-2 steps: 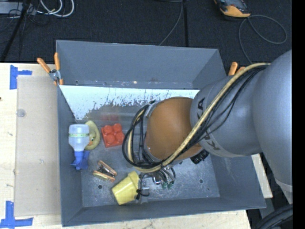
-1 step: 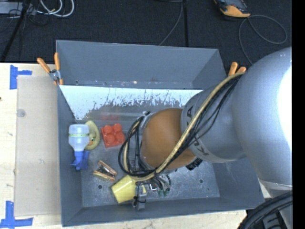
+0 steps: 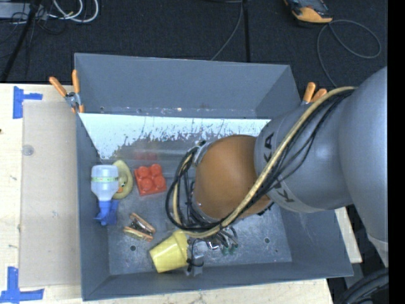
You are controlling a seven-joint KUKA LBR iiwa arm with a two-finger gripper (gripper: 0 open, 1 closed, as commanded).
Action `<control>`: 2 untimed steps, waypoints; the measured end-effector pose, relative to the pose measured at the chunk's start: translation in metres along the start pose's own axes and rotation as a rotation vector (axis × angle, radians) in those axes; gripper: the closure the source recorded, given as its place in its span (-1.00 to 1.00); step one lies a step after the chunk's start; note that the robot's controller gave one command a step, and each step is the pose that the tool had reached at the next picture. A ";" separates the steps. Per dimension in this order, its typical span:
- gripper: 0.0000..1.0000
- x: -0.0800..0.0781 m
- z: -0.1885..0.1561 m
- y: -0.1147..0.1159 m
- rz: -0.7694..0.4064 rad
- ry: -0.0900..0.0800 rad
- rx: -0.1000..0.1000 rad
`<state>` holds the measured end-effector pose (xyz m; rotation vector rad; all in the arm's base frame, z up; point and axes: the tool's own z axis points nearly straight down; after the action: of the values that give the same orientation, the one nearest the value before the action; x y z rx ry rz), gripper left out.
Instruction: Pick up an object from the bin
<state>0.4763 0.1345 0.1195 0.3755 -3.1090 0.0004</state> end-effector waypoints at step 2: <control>1.00 -0.004 0.044 -0.008 -0.227 -0.027 0.000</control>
Offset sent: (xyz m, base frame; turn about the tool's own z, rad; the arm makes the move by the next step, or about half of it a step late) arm -0.0022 -0.0096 -0.0495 -0.2282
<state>0.4818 0.1277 0.0756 0.7308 -3.0731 -0.0059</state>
